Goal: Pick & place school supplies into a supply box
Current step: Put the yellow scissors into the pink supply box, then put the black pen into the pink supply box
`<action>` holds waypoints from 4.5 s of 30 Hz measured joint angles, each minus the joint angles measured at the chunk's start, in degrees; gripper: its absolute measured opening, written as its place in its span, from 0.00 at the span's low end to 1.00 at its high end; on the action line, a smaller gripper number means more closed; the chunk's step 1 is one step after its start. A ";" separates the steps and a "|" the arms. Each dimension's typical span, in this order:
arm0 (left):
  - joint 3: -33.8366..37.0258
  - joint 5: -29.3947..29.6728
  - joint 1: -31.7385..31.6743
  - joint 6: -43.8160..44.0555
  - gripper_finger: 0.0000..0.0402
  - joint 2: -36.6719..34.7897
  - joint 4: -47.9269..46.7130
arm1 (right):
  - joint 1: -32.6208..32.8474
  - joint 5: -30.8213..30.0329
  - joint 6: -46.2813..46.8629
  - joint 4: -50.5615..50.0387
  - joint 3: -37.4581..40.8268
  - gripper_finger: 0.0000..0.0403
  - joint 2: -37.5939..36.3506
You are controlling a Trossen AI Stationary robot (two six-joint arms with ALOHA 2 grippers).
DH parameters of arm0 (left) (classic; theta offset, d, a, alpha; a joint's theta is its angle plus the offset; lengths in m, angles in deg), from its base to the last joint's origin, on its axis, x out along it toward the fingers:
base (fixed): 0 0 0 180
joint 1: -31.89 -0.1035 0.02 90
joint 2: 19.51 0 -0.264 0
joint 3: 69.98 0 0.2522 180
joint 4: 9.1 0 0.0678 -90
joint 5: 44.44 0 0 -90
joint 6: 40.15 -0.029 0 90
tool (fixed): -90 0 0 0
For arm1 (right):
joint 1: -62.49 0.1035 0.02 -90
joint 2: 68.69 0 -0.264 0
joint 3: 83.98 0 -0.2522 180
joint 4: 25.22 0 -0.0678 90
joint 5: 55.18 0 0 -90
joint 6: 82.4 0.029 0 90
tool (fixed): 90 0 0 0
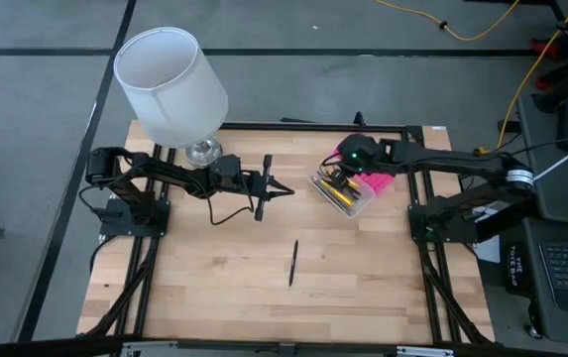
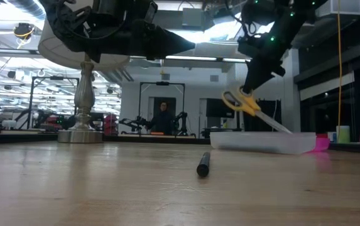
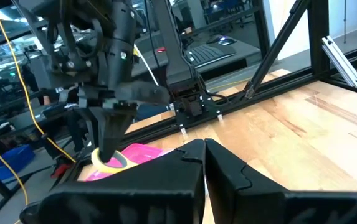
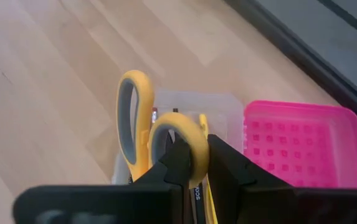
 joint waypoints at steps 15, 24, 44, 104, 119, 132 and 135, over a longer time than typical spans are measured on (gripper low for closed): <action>0.00 0.00 0.00 0.00 0.01 0.02 -0.01 | -0.12 2.84 -6.61 0.81 0.02 0.11 4.93; 0.00 0.02 0.00 0.02 0.01 0.02 -0.01 | -0.16 4.30 -13.06 0.77 0.02 0.11 4.93; 0.00 0.02 0.00 0.02 0.01 0.02 -0.01 | -0.18 4.19 -14.84 -0.32 0.02 0.16 4.93; -5.14 28.81 13.27 16.84 0.01 0.02 -24.96 | 20.97 -2.70 -21.55 28.21 11.26 0.02 0.89; -23.81 40.31 26.62 57.94 0.01 0.07 -69.84 | 20.91 -2.72 -25.38 33.52 11.23 0.07 0.93; -24.38 43.60 31.76 67.29 0.01 6.28 -63.48 | 20.89 -2.87 -31.31 38.03 11.23 0.07 0.93; -26.64 43.69 31.67 69.43 0.01 8.49 -64.36 | 20.89 -2.86 -31.28 38.18 11.23 0.07 0.93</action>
